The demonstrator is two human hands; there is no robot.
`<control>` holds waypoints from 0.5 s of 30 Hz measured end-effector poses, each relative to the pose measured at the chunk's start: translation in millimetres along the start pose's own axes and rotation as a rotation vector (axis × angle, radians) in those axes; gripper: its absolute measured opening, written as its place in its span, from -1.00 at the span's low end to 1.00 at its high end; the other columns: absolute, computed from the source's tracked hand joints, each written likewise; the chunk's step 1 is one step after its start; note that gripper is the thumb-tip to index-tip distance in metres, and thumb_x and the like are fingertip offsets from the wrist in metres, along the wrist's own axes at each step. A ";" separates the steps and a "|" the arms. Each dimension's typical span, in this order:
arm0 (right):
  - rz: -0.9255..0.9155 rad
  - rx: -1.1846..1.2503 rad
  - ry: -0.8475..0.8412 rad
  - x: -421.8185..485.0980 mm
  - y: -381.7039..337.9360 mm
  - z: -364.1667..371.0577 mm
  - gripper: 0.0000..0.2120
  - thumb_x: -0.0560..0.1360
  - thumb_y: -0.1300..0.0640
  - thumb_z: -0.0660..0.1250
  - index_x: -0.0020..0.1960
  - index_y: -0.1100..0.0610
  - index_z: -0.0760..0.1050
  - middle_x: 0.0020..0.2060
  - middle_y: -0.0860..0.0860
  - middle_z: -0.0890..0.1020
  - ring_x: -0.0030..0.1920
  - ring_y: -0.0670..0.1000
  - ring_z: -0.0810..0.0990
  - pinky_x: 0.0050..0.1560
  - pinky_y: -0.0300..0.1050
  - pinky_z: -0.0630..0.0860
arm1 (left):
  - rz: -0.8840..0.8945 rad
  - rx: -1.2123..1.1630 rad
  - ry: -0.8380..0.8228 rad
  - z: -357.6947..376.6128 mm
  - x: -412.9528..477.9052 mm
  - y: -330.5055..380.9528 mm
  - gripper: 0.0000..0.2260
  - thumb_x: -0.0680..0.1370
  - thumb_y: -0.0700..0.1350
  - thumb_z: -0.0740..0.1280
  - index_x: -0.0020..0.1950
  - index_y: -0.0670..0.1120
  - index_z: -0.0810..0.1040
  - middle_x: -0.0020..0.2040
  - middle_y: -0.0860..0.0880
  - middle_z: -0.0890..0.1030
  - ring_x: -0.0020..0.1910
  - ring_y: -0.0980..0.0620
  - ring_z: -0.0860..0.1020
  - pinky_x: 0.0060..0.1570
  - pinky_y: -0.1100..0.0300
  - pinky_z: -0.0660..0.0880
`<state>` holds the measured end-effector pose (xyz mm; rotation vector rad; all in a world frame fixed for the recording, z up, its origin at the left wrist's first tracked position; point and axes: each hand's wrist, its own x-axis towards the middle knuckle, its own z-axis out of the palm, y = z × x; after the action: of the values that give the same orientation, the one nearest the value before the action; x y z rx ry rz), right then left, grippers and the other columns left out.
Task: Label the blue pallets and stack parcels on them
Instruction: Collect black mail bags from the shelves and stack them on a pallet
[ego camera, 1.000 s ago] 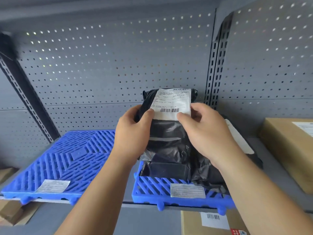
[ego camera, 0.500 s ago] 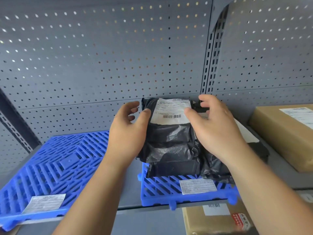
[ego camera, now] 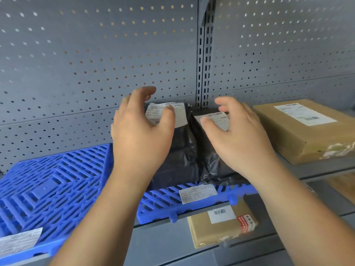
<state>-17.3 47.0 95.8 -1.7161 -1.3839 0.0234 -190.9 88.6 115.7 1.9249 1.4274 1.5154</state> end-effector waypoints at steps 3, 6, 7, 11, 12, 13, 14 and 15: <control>-0.010 -0.002 0.026 -4.2 12.5 -20.5 -0.50 0.51 -0.27 0.26 0.41 -0.14 0.39 0.29 -0.15 0.53 0.32 0.01 0.46 0.28 0.00 0.39 | 0.076 0.067 -0.035 13.7 -8.4 24.9 -0.55 0.51 0.16 0.27 0.37 0.09 0.51 0.32 0.07 0.57 0.36 -0.04 0.48 0.35 -0.17 0.41; -0.017 -0.040 0.049 -7.2 34.1 -48.0 -0.49 0.51 -0.30 0.24 0.40 -0.16 0.39 0.29 -0.17 0.53 0.32 -0.01 0.46 0.29 0.00 0.40 | 0.116 0.106 -0.075 40.1 -19.2 50.1 -0.56 0.53 0.14 0.31 0.39 0.07 0.52 0.31 0.02 0.58 0.35 -0.09 0.47 0.37 -0.12 0.38; -0.011 -0.055 0.059 -8.2 44.3 -59.1 -0.48 0.50 -0.31 0.23 0.40 -0.15 0.38 0.30 -0.17 0.53 0.33 -0.02 0.45 0.29 0.00 0.39 | 0.130 0.106 -0.095 51.5 -24.8 58.4 -0.58 0.55 0.12 0.34 0.39 0.06 0.52 0.30 0.00 0.58 0.34 -0.10 0.47 0.36 -0.09 0.38; 0.052 -0.087 0.139 -18.1 96.7 -110.8 -0.48 0.53 -0.25 0.27 0.44 -0.13 0.35 0.35 -0.13 0.48 0.37 -0.03 0.41 0.25 -0.16 0.31 | 0.203 0.077 -0.202 102.7 -54.9 94.8 -0.59 0.56 0.10 0.35 0.39 0.07 0.50 0.30 0.02 0.56 0.35 -0.08 0.44 0.36 -0.08 0.39; 0.076 -0.106 0.160 -22.7 110.3 -123.9 -0.49 0.54 -0.23 0.28 0.45 -0.13 0.35 0.37 -0.14 0.46 0.38 -0.04 0.40 0.22 -0.20 0.28 | 0.224 0.067 -0.229 115.8 -62.8 104.0 -0.59 0.55 0.09 0.35 0.39 0.07 0.50 0.30 0.03 0.56 0.35 -0.07 0.43 0.37 -0.05 0.38; 0.100 -0.132 0.174 -27.9 124.0 -137.5 -0.48 0.54 -0.23 0.28 0.46 -0.13 0.34 0.39 -0.15 0.44 0.38 -0.05 0.39 0.19 -0.20 0.28 | 0.245 0.059 -0.257 129.4 -70.1 113.5 -0.59 0.55 0.08 0.36 0.39 0.06 0.50 0.30 0.03 0.56 0.34 -0.06 0.43 0.36 -0.02 0.38; 0.125 -0.161 0.181 -33.7 137.6 -151.2 -0.47 0.54 -0.23 0.28 0.47 -0.14 0.32 0.40 -0.15 0.43 0.38 -0.04 0.40 0.18 -0.17 0.30 | 0.265 0.051 -0.289 143.5 -77.9 123.3 -0.59 0.55 0.07 0.36 0.39 0.06 0.50 0.29 0.02 0.56 0.33 -0.06 0.43 0.36 0.01 0.38; 0.149 -0.185 0.184 -40.0 150.7 -165.2 -0.46 0.54 -0.24 0.28 0.47 -0.14 0.31 0.41 -0.15 0.43 0.39 -0.02 0.40 0.18 -0.12 0.34 | 0.280 0.042 -0.325 157.6 -86.3 133.2 -0.59 0.54 0.06 0.36 0.39 0.06 0.50 0.28 0.02 0.56 0.32 -0.07 0.43 0.35 0.01 0.38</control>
<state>169.4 -81.0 77.8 -1.9209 -1.1501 -0.1803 16.8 6.7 102.6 2.3465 1.0942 1.2084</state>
